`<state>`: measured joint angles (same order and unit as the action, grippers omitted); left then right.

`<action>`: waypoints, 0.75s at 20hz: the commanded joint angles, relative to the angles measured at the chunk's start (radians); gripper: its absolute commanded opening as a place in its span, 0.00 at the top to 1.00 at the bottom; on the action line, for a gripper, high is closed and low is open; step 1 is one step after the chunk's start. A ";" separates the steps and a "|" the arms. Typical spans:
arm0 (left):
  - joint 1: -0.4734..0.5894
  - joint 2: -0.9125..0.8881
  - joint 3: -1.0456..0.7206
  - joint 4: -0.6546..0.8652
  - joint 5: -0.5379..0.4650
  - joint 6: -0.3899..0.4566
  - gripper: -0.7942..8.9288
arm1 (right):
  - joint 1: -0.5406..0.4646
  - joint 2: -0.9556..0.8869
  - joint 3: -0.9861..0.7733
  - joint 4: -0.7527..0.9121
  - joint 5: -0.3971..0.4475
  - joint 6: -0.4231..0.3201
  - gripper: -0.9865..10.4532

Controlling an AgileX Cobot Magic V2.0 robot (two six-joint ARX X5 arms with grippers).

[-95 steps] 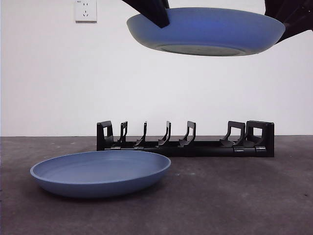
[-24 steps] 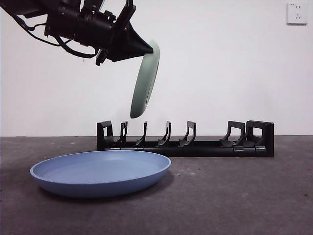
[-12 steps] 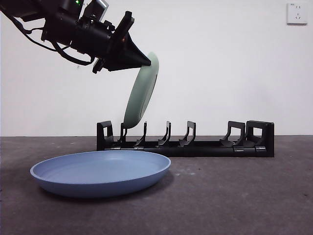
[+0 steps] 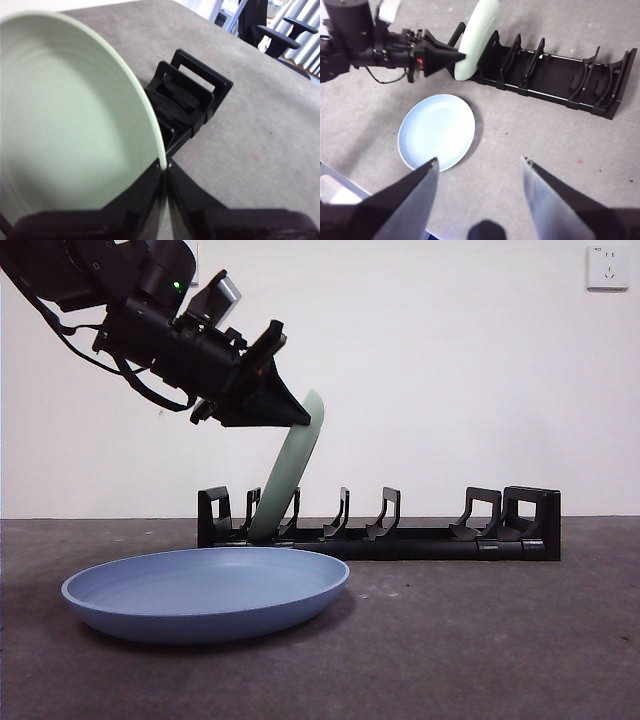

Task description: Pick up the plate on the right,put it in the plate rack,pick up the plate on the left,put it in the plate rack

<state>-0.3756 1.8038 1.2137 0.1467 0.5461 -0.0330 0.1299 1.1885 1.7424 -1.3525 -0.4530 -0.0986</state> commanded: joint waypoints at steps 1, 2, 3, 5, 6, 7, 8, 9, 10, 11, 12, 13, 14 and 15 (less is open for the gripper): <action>-0.006 0.016 -0.001 -0.019 -0.008 0.042 0.92 | 0.002 0.001 -0.008 -0.007 -0.004 -0.010 0.67; -0.008 0.016 -0.001 -0.019 -0.007 0.042 0.92 | 0.002 0.001 -0.008 -0.006 -0.004 -0.010 0.67; -0.009 0.016 -0.001 -0.024 0.004 0.040 0.92 | 0.002 0.001 -0.008 -0.006 -0.004 -0.010 0.67; -0.008 0.016 -0.001 -0.034 0.033 0.038 0.91 | 0.002 0.001 -0.008 -0.006 -0.004 -0.010 0.67; -0.009 0.016 -0.001 -0.037 0.039 0.037 0.89 | 0.002 0.001 -0.008 -0.007 -0.004 -0.010 0.67; -0.008 0.013 -0.001 -0.044 0.039 0.035 0.84 | 0.002 0.001 -0.008 -0.009 -0.004 -0.010 0.67; -0.009 0.010 -0.001 -0.051 0.039 0.034 0.81 | 0.002 0.001 -0.008 -0.010 -0.004 -0.010 0.67; -0.009 0.005 -0.001 -0.056 0.040 0.034 0.78 | 0.002 0.001 -0.008 -0.010 -0.004 -0.010 0.67; -0.009 -0.001 -0.001 -0.062 0.041 0.034 0.78 | 0.002 0.001 -0.008 -0.010 -0.004 -0.010 0.67; -0.009 -0.014 -0.001 -0.071 0.042 0.034 0.78 | 0.002 0.001 -0.008 -0.009 -0.004 -0.010 0.67; -0.008 -0.025 -0.001 -0.076 0.042 0.034 0.78 | 0.002 0.001 -0.008 -0.009 -0.004 -0.010 0.67; -0.009 -0.042 -0.001 -0.079 0.042 0.034 0.78 | 0.002 0.001 -0.008 -0.009 -0.004 -0.010 0.67; -0.009 -0.059 -0.001 -0.084 0.052 0.033 0.78 | 0.002 0.001 -0.008 -0.009 -0.004 -0.010 0.67; -0.009 -0.085 -0.001 -0.098 0.068 0.033 0.78 | 0.002 0.001 -0.008 -0.009 -0.004 -0.010 0.67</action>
<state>-0.3820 1.7302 1.2140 0.0429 0.6003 -0.0006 0.1299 1.1881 1.7424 -1.3525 -0.4530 -0.0986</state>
